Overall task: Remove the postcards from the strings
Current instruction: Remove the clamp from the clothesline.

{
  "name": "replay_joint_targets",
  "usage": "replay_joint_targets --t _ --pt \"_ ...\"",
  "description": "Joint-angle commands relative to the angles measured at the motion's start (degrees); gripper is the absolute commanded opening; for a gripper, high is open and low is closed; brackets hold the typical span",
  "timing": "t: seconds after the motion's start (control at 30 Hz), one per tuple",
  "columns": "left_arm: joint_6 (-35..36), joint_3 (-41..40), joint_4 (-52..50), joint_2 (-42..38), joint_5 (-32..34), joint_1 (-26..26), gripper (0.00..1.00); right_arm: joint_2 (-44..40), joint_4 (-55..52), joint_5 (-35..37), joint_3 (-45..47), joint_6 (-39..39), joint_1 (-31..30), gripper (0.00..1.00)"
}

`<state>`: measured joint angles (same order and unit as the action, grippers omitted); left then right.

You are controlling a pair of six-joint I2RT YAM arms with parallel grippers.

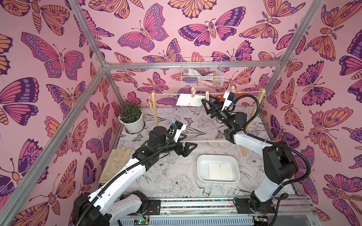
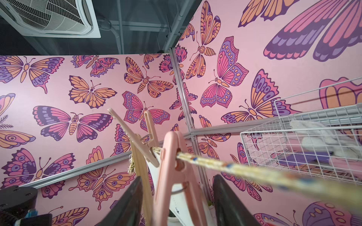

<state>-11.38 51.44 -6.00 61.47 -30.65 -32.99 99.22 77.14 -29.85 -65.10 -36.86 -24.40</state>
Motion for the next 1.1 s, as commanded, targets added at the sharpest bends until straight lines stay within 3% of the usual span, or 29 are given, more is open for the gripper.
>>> replay_joint_targets --t 0.0,0.3,1.07 --pt "0.7 -1.1 0.5 0.1 -0.4 0.3 1.00 -1.9 4.6 0.0 0.1 0.7 0.0 0.57" --pt "0.6 -1.1 0.6 0.4 -0.5 0.3 1.00 -3.2 4.6 0.3 1.0 1.1 0.2 0.52" --pt "0.6 -1.2 0.9 0.4 -0.5 0.3 1.00 -3.4 4.6 -0.8 1.4 0.9 0.5 0.26"
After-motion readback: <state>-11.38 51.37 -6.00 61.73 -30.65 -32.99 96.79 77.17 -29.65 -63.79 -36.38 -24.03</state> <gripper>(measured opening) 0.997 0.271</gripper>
